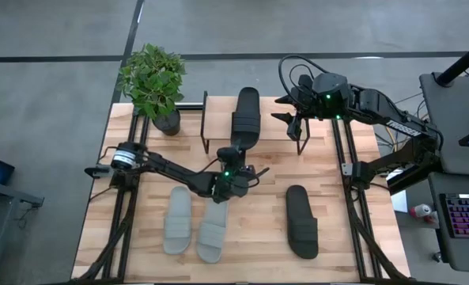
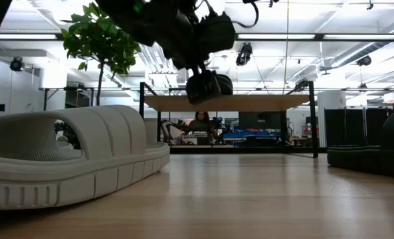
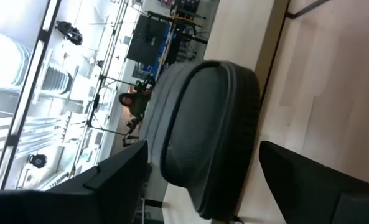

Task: Pick and place slides into the shelf
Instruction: Put the black slide on the shelf

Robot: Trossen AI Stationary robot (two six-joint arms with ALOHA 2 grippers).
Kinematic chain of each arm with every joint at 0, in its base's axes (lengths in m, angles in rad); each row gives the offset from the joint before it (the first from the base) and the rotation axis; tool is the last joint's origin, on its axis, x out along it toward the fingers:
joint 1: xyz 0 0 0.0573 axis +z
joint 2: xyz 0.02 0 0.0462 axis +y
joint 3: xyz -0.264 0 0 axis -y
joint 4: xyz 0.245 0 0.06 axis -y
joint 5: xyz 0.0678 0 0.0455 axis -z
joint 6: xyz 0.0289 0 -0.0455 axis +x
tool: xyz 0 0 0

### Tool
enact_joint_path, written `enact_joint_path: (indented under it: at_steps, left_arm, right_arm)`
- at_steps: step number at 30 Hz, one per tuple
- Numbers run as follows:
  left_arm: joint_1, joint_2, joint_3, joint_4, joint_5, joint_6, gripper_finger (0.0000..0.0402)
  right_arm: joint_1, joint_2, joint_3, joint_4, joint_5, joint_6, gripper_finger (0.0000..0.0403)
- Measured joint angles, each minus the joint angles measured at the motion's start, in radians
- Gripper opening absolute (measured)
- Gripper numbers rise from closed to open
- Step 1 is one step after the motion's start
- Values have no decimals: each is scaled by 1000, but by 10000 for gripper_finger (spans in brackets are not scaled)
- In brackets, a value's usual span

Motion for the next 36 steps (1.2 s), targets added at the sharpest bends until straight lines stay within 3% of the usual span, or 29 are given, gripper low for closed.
enact_joint_path:
  at_steps: [17,29,36]
  left_arm:
    - [-149,-156,9,-3,22,-9,291]
    - [-220,-296,-57,-44,58,-10,291]
    - [-241,-394,-121,-45,73,-13,291]
  right_arm:
    - [0,0,-9,-1,-25,1,203]
    - [0,0,-88,-11,-31,16,203]
    - [0,-2,-167,-18,-125,52,203]
